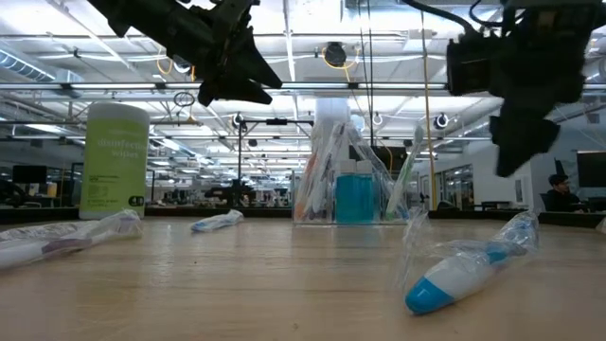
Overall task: Pick & Place toothbrushing station
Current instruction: Put the green toothbrush into the right section of the transparent organizer
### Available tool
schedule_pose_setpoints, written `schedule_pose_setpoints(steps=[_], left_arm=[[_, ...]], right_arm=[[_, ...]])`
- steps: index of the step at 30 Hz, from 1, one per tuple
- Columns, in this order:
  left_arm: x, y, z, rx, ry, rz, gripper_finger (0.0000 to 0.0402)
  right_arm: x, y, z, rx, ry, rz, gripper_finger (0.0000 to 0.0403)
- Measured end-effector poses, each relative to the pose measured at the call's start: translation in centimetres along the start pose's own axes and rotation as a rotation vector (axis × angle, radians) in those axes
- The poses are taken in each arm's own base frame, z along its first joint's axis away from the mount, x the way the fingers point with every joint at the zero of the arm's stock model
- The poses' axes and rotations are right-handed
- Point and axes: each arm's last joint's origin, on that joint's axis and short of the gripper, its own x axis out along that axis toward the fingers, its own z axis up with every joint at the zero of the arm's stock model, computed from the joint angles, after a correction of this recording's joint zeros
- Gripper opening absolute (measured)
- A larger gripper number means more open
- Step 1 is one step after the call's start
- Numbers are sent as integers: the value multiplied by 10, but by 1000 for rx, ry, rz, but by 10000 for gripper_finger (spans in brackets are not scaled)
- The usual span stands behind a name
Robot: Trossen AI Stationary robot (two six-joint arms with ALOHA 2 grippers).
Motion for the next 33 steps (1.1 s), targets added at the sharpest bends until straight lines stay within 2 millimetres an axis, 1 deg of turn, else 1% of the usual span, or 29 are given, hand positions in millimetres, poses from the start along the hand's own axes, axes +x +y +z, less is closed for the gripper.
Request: schedule_pose_setpoints(steps=[4,15,18,22,28,33], left_arm=[[0,0,0,1,0,0,195],[0,0,0,5,1,0,195],[0,0,0,5,1,0,195],[0,0,0,9,1,0,195],[0,0,0,12,1,0,196],[0,0,0,12,1,1,195]], right_arm=[[0,2,-12,87,103,5,203],[-2,4,-39,355,284,-98,203],[-3,2,-45,409,289,-158,203],[-4,-2,-48,490,220,-249,203],[-5,-4,-50,519,219,-285,199],[4,-16,-57,562,226,-339,197]])
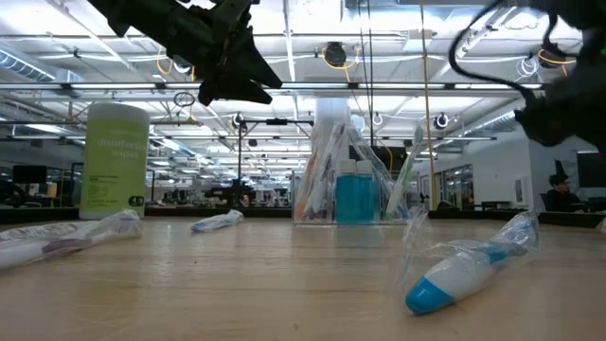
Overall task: Pick & Place toothbrushing station
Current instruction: Put the green toothbrush into the right section of the transparent organizer
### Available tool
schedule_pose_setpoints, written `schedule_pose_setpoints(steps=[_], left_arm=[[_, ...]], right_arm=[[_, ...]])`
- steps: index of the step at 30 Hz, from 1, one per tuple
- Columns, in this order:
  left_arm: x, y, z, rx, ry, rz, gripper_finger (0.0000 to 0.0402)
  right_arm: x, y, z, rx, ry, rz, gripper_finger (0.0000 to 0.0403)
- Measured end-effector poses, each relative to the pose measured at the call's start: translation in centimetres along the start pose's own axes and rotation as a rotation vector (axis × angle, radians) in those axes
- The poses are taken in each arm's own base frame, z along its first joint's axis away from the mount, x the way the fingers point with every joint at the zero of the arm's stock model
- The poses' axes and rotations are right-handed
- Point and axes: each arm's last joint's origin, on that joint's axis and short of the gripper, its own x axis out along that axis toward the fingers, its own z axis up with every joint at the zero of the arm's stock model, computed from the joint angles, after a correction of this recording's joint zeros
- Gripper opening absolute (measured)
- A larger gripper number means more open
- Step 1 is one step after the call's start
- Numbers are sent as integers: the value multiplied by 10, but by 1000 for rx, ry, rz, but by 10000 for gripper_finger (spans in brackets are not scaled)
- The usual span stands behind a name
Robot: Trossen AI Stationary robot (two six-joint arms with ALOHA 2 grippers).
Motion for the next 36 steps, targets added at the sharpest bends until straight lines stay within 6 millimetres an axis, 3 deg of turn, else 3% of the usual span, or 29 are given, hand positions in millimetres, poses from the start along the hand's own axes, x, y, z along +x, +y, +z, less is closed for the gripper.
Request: schedule_pose_setpoints(steps=[7,17,28,36], left_arm=[[0,0,0,0,0,0,195],[0,0,1,-1,-6,0,195],[0,0,1,6,-8,0,195],[0,0,1,6,-8,0,196]], right_arm=[[22,-20,5,60,-17,11,196],[25,-26,7,23,-58,-33,191],[26,-27,8,-3,-89,-43,97],[26,-26,9,-10,-111,-34,53]])
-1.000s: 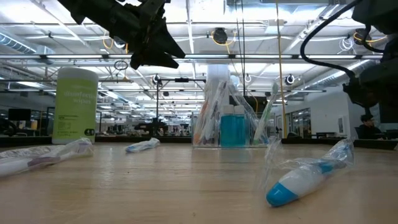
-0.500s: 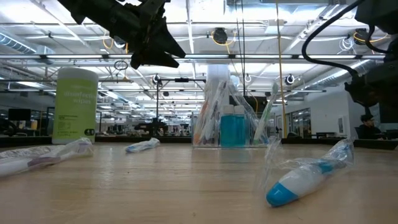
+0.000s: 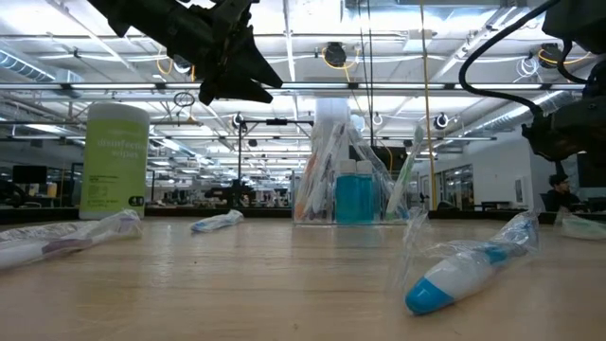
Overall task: Pick & Place toothbrushing station
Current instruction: Put the green toothbrush into the right section of the transparent organizer
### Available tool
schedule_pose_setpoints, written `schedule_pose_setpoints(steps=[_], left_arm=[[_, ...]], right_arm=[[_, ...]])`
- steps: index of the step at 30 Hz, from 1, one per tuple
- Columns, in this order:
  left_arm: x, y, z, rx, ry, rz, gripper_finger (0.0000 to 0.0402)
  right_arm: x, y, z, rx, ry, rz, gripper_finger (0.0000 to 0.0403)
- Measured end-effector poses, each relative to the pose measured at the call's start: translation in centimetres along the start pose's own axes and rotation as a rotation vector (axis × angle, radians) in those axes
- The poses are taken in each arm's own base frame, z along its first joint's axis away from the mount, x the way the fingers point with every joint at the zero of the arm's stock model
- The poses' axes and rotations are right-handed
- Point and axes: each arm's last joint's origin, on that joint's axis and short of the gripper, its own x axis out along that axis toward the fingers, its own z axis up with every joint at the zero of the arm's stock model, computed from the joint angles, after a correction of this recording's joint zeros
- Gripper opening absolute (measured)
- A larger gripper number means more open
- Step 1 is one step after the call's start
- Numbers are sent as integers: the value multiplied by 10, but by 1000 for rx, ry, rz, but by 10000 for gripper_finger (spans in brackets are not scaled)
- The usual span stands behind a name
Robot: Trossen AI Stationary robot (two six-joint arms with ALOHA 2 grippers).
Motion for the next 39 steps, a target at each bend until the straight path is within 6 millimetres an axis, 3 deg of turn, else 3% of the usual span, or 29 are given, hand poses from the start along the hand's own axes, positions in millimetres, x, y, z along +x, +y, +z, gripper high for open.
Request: schedule_pose_setpoints(steps=[9,24,31,39], left_arm=[[0,0,0,0,0,0,195],[0,0,0,0,-1,5,195],[0,0,0,0,-1,4,196],[0,0,0,16,-1,5,196]], right_arm=[[-1,3,0,-30,-12,34,22],[-16,21,10,-151,-196,287,16],[-30,23,24,-225,-340,344,16],[-52,33,49,-429,-647,422,16]])
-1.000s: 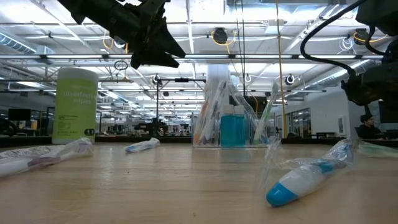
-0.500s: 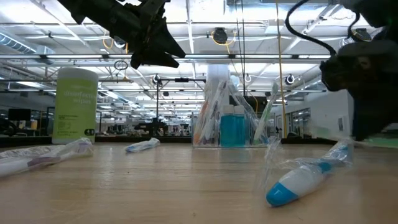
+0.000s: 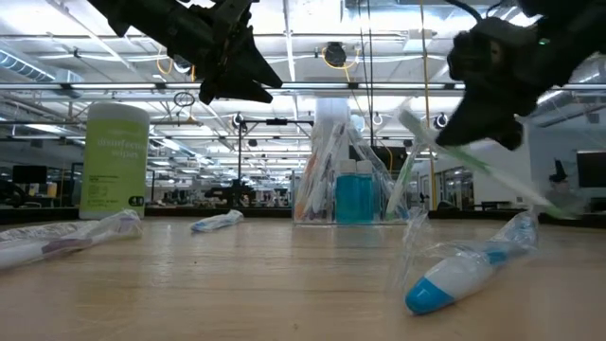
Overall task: Pick & Place toothbrushing station
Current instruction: Put the green toothbrush into the right section of the transparent organizer
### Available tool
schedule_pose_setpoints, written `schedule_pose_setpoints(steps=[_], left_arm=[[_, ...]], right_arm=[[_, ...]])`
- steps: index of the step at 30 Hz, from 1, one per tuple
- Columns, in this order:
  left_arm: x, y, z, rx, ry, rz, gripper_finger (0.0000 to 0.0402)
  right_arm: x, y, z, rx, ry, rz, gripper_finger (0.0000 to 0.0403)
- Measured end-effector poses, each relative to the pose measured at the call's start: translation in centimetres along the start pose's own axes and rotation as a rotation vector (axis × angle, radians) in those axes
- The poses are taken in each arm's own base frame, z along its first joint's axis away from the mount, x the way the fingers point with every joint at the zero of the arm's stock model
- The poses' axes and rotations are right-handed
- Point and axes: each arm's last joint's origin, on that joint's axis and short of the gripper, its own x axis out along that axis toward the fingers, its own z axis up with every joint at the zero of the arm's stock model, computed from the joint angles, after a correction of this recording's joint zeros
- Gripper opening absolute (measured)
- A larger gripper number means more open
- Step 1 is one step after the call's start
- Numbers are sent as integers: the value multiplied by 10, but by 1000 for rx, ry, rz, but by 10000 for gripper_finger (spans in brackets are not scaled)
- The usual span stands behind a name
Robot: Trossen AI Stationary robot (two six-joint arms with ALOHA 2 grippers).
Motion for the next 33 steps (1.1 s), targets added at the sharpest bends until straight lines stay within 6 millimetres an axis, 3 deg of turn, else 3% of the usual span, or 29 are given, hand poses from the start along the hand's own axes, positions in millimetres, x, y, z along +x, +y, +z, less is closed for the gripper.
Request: schedule_pose_setpoints(steps=[13,22,29,33], left_arm=[[0,0,0,1,3,1,195],[0,0,-1,2,6,2,196],[0,0,-1,4,7,2,196],[0,0,-1,5,7,2,196]], right_arm=[[2,-6,59,-365,-403,27,16],[0,-22,83,-447,-561,-116,16],[0,-35,92,-410,-604,-173,16],[9,-52,75,-349,-615,-178,16]])
